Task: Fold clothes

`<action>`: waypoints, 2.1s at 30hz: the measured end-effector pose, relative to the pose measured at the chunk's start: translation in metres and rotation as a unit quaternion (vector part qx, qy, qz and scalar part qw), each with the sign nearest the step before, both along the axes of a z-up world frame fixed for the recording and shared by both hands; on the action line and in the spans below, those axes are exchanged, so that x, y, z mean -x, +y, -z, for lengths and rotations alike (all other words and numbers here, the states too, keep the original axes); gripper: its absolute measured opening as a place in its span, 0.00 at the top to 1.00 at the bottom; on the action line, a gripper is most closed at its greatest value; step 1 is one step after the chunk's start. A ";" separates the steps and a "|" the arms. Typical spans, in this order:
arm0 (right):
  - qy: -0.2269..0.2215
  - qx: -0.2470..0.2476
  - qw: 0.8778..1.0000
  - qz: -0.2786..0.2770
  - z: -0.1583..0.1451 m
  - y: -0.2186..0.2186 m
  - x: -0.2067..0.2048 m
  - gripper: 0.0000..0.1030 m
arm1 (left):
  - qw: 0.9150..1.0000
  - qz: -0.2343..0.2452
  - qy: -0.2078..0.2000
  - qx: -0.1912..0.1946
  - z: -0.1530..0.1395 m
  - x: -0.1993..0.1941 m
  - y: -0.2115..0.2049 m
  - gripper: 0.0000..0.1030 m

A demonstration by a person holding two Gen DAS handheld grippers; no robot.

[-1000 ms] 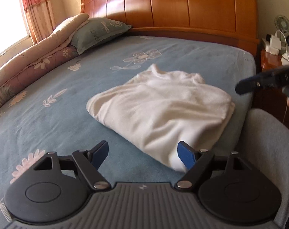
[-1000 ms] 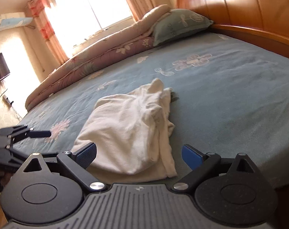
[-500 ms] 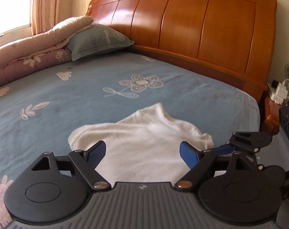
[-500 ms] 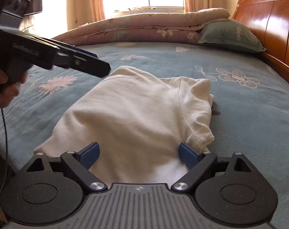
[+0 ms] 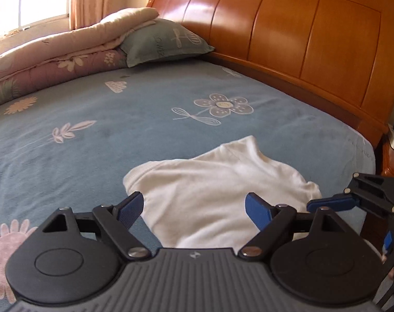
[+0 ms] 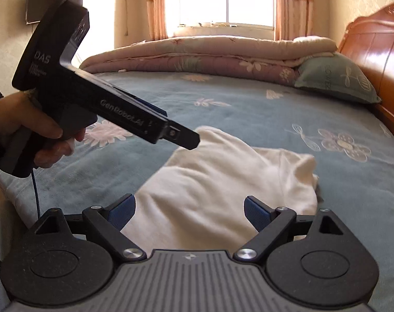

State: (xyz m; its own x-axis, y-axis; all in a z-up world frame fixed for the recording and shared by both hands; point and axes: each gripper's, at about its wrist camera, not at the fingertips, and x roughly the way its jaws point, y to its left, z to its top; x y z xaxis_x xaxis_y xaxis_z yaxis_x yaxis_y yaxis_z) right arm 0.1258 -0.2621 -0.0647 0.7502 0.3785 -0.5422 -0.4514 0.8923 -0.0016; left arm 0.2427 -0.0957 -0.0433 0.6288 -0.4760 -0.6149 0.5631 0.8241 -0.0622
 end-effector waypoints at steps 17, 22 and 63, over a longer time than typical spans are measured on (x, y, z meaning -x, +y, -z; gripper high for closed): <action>0.054 0.053 0.997 0.013 0.035 0.016 -0.013 0.05 | 0.999 -0.011 0.035 -0.014 0.016 0.004 0.014 0.17; 0.041 0.007 0.999 0.017 0.016 -0.006 -0.014 0.05 | 0.999 -0.002 0.042 0.004 0.013 -0.004 0.017 0.17; 0.033 -0.058 0.994 0.082 0.017 -0.055 -0.045 0.00 | 0.999 0.041 0.021 -0.005 0.009 -0.045 -0.035 0.17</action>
